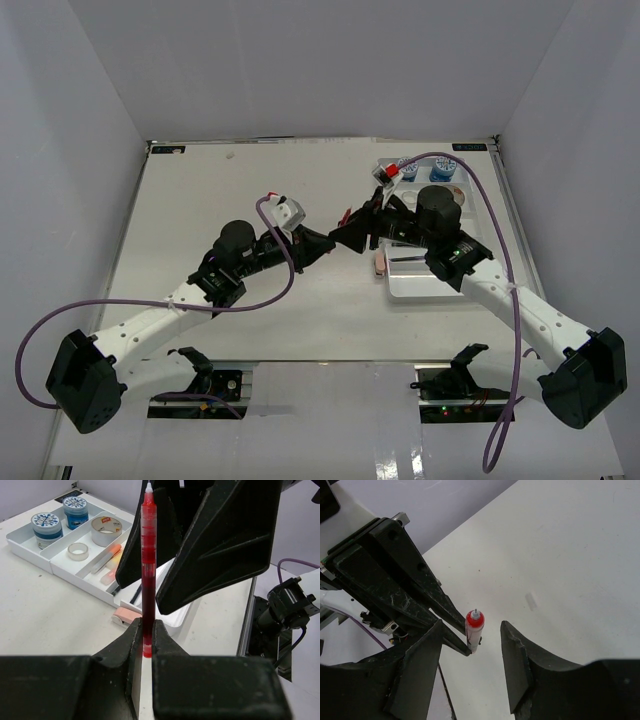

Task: Sort the stationery into containers
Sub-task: Pick up the pen from the center of the board, then move the pen cap to the center of the board.

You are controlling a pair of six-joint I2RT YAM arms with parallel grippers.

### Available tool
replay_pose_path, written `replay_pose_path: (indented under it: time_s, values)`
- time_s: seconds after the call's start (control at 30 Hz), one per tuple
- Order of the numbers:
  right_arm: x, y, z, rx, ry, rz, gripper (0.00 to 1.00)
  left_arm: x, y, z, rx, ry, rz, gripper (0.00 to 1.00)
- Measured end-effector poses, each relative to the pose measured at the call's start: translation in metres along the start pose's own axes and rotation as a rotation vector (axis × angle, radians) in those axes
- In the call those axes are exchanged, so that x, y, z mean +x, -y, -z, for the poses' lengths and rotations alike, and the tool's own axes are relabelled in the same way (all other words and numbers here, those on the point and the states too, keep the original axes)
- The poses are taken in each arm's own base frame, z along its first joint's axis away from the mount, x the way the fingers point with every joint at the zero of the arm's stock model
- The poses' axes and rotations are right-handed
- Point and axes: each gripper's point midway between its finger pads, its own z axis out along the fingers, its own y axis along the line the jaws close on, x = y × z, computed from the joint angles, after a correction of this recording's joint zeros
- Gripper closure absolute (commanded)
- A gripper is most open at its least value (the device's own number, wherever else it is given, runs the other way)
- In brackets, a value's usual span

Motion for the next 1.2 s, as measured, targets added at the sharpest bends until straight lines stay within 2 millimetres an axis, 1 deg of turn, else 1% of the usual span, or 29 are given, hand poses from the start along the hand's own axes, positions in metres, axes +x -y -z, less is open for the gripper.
replay_pose_path:
  time_s: [0.13,0.2,0.3,0.4,0.43,0.5,0.53,0.57,0.6,0.63,0.73,0.77,0.83,0.87,1.0,1.2]
  values:
    - [-0.002,-0.001,0.001,-0.008,0.006,0.001,0.55,0.001,0.004,0.001,0.022,0.006,-0.002,1.00]
    - [-0.004,0.000,0.001,-0.008,0.011,-0.003,0.57,0.003,0.006,0.002,0.032,0.006,-0.001,1.00]
    - [-0.005,0.000,0.001,-0.010,0.017,-0.006,0.64,0.005,0.008,0.003,0.048,0.004,-0.001,1.00]
    - [-0.005,-0.001,0.001,-0.015,0.020,-0.008,0.73,0.005,0.010,0.003,0.058,0.004,-0.003,1.00]
    - [-0.005,-0.001,0.001,-0.018,0.021,-0.007,0.79,0.005,0.010,0.003,0.059,0.004,-0.003,1.00]
    - [-0.005,-0.004,0.001,-0.032,0.020,-0.010,0.85,0.006,0.010,0.003,0.059,0.003,-0.002,1.00]
    - [-0.004,-0.004,0.001,-0.035,0.020,-0.010,0.90,0.006,0.011,0.003,0.062,0.003,-0.002,1.00]
    - [-0.004,-0.005,0.001,-0.037,0.019,-0.012,0.92,0.006,0.011,0.003,0.064,0.004,-0.002,0.98]
    - [-0.004,-0.005,0.001,-0.040,0.018,-0.015,0.92,0.006,0.012,0.004,0.065,0.004,-0.002,0.94]
    - [-0.003,-0.005,0.001,-0.042,0.020,-0.014,0.92,0.006,0.012,0.004,0.066,0.003,-0.002,0.84]
    - [-0.002,-0.006,0.002,-0.049,0.019,-0.017,0.92,0.007,0.012,0.004,0.069,-0.004,0.000,0.69]
    - [-0.002,-0.006,0.002,-0.052,0.018,-0.018,0.92,0.008,0.013,0.004,0.073,-0.004,0.000,0.61]
    - [-0.002,-0.008,0.002,-0.059,0.018,-0.019,0.92,0.008,0.015,0.004,0.087,-0.005,-0.001,0.55]
    - [-0.002,-0.009,0.002,-0.064,0.019,-0.019,0.92,0.008,0.017,0.004,0.095,-0.007,0.002,0.49]
    - [-0.005,-0.015,0.002,-0.099,0.034,-0.023,0.92,0.011,0.021,0.003,0.124,-0.016,0.008,0.46]
    - [-0.001,-0.020,0.000,-0.139,0.033,-0.054,0.92,0.017,0.022,-0.004,0.153,-0.037,0.016,0.48]
